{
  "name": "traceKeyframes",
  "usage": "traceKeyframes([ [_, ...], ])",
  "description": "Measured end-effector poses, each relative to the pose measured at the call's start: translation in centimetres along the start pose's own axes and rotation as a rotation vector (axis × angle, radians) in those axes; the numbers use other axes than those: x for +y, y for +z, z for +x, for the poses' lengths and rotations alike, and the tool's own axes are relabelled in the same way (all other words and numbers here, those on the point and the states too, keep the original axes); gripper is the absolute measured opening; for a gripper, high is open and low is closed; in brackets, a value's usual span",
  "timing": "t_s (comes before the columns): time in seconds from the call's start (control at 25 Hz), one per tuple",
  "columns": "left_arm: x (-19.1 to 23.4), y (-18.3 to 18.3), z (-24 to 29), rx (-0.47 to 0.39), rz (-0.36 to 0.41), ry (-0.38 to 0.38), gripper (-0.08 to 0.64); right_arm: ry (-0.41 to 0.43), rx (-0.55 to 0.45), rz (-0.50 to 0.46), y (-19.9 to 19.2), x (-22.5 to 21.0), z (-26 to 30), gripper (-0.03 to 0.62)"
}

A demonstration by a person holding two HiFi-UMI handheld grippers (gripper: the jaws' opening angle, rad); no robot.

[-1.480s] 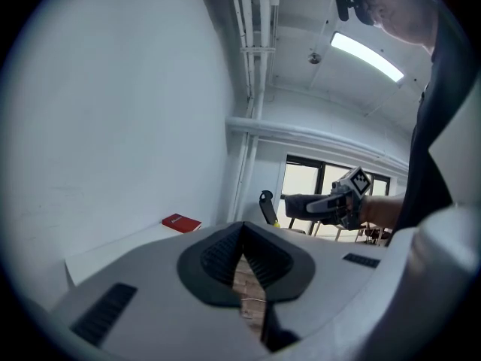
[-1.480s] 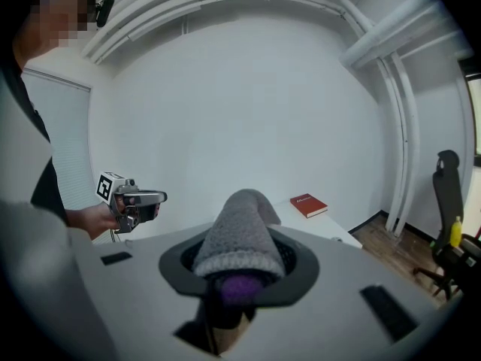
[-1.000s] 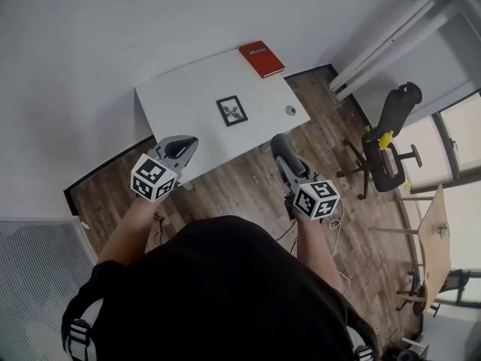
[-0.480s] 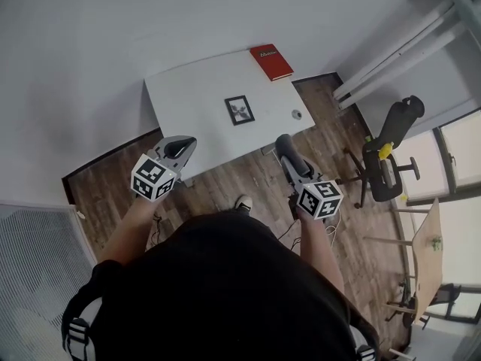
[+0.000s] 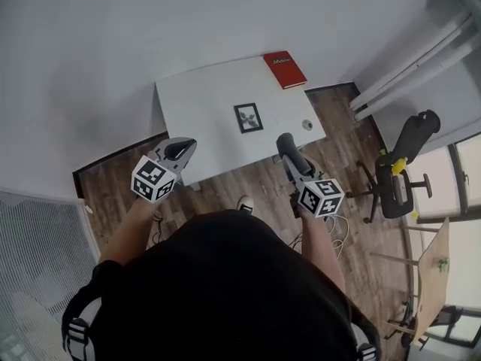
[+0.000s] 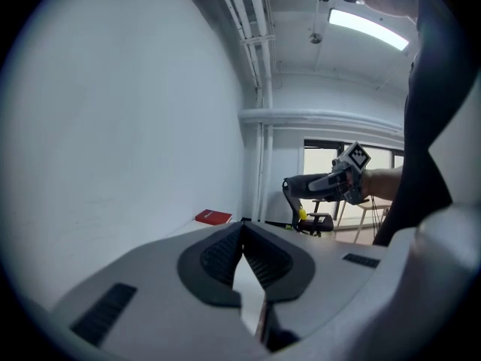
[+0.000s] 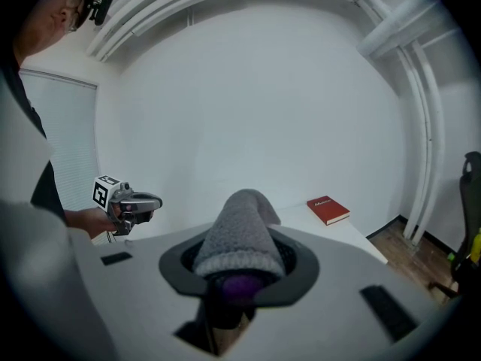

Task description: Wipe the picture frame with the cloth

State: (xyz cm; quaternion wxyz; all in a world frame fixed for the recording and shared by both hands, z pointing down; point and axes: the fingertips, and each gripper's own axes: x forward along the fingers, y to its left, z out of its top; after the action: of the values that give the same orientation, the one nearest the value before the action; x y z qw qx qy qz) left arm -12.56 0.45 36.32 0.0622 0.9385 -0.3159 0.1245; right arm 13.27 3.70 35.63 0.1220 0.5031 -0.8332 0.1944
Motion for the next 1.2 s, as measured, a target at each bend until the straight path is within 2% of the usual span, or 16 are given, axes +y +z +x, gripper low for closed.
traceKeyframes([
  [0.68,0.2,3.5,10.6,0.047,0.005,0.066,0.011,0.103,-0.011,0.035,3.2,-12.3,5.6,0.1],
  [0.96,0.1,4.0,12.2,0.063,-0.013,0.133,0.011,0.176,-0.002,0.028,3.8,-14.7,7.4,0.1],
  [1.2,-0.5,4.1,13.7,0.086,-0.019,0.16,0.011,0.226,0.008,0.026,4.1,-16.1,8.7,0.1],
])
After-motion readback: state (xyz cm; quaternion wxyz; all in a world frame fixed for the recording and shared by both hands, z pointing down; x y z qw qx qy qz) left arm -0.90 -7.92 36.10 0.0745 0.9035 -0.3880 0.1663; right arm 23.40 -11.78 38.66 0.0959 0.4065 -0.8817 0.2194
